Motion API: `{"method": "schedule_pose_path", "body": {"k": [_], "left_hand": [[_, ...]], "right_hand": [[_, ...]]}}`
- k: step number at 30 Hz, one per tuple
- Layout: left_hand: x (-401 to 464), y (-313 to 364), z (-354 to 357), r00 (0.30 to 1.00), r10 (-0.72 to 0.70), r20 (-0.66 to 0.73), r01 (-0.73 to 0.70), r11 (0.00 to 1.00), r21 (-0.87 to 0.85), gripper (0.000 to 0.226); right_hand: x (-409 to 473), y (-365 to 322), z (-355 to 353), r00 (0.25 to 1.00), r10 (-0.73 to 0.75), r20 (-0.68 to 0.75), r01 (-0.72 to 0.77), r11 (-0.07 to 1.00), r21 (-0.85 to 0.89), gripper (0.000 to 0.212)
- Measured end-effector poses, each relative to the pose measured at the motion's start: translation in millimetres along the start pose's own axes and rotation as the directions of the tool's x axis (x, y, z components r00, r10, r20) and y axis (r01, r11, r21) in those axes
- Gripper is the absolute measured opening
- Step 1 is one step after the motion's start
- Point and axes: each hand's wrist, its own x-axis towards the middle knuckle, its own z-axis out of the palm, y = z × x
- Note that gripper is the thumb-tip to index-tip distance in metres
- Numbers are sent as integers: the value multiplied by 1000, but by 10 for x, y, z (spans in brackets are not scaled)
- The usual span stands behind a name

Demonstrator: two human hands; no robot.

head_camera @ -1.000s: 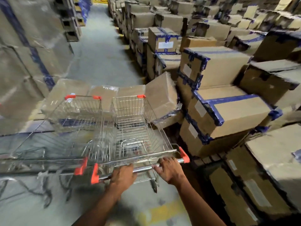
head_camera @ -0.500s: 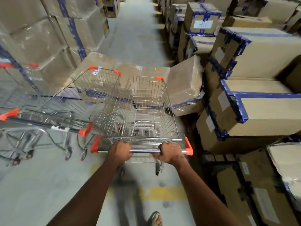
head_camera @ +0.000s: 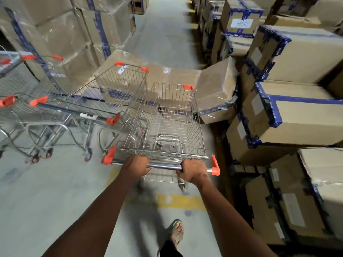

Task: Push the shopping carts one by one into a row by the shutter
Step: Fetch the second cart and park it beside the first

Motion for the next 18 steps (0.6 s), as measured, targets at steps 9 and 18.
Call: {"method": "schedule_pose_path", "body": {"k": [9,18], "left_hand": [[-877,633,134,997,62,42,-64,997,32,37],[-1773,1418,159,993,22,116,-11,996,-91,37]], "right_hand": [[-1196,91,226,1000,-23,-13,22,998,-64,43],[-2326,307,528,998,-48,-45,43,994,-101,46]]}}
